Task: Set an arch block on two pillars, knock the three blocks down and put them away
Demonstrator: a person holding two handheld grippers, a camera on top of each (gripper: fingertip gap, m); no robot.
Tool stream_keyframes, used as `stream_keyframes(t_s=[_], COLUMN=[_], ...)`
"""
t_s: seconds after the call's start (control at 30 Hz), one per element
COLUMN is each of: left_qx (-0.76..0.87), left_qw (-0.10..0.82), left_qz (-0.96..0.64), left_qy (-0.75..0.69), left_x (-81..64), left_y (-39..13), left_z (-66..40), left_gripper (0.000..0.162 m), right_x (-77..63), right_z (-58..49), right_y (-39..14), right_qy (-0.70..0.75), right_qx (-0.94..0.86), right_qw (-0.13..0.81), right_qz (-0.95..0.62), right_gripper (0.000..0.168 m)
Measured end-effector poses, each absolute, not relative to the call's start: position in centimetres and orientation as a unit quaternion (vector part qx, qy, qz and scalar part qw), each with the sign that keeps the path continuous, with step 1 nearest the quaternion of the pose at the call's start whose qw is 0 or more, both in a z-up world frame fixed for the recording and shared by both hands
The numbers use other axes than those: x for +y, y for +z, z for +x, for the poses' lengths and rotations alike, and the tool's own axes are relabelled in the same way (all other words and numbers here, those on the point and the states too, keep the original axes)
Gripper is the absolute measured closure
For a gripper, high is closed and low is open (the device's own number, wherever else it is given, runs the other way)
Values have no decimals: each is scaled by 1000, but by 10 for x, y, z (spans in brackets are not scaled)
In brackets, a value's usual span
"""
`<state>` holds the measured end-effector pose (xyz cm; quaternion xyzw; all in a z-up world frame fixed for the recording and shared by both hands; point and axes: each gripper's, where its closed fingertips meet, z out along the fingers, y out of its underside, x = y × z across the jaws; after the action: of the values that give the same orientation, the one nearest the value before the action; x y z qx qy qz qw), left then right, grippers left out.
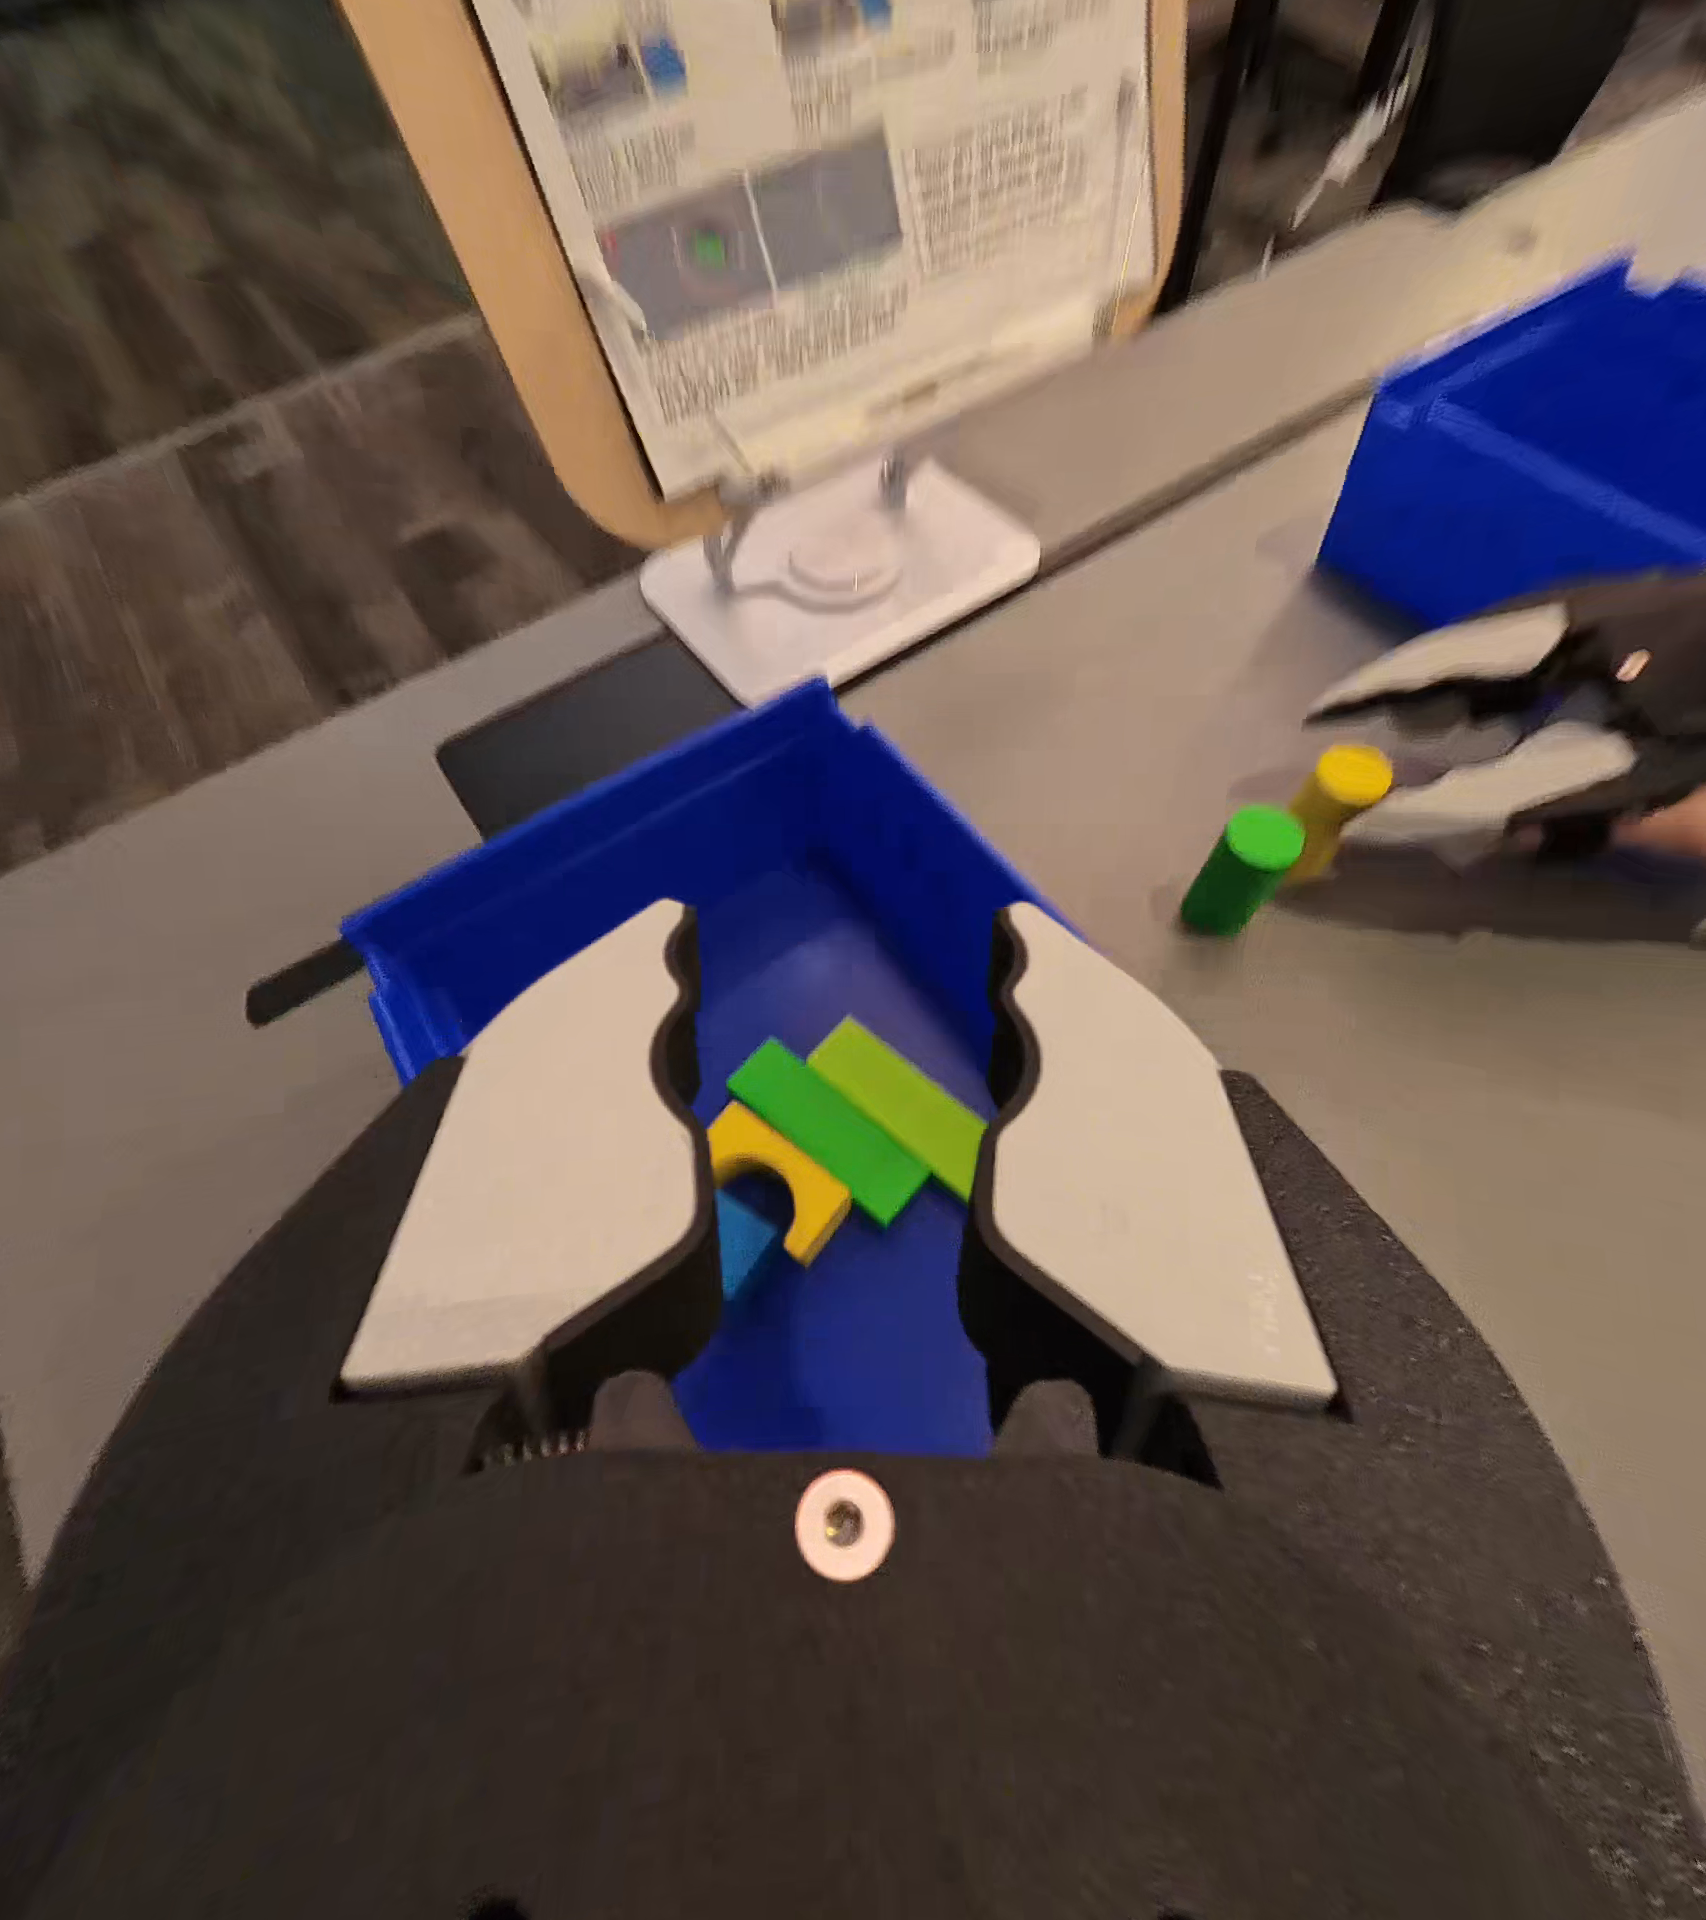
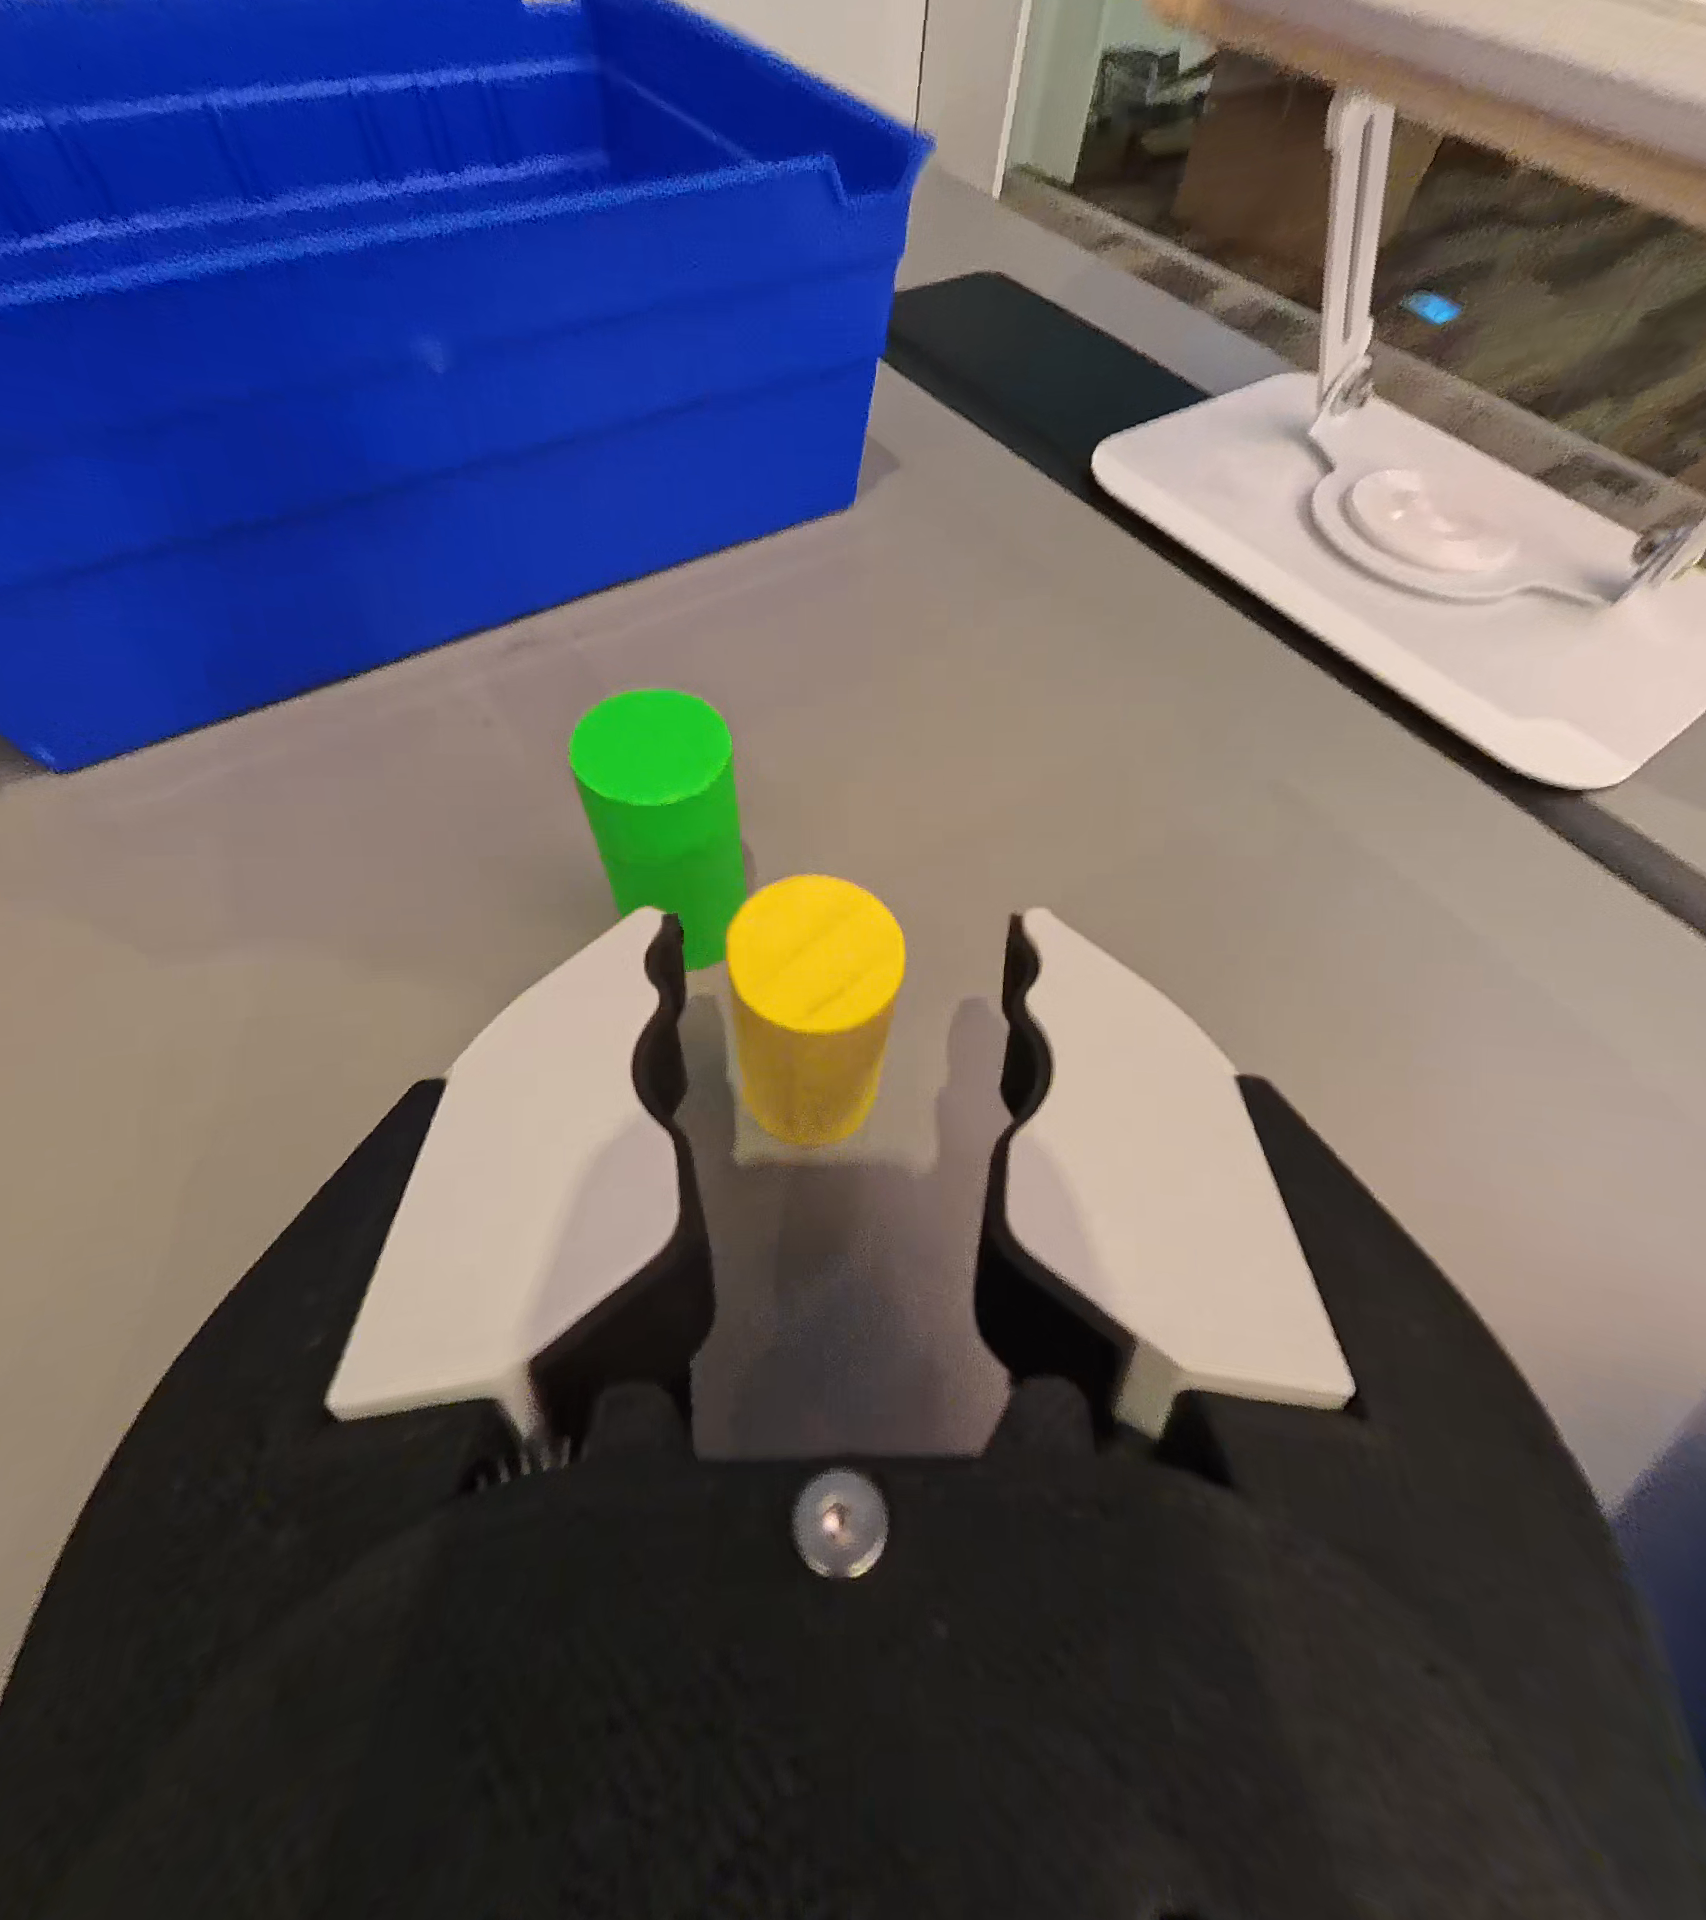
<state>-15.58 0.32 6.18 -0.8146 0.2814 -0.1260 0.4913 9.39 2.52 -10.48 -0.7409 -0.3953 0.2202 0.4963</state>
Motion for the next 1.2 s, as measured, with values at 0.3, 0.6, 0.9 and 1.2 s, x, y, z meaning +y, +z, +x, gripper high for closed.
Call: stream_keyframes(t_s=[0.3, 0.6, 0.9, 1.2], left_qx=[395, 448, 471, 486], left_qw=[289, 115, 111, 109], left_qz=[-872, -883, -870, -862], left_qy=[20, 81, 91, 98], left_x=[9, 0, 9, 4], left_y=[-42, -118, -132, -128], left_z=[-182, -203, -195, -195], left_gripper=[106, 115, 124, 125], right_x=[13, -6, -10, -5], right_z=[88, 77, 99, 120], right_y=[-59, -35, 20, 41], right_qy=[245, 251, 267, 306], right_qx=[-390, -419, -385, -344], right_qw=[547, 565, 623, 635], right_qz=[-700, -665, -626, -620], right_gripper=[105, 105, 105, 105])
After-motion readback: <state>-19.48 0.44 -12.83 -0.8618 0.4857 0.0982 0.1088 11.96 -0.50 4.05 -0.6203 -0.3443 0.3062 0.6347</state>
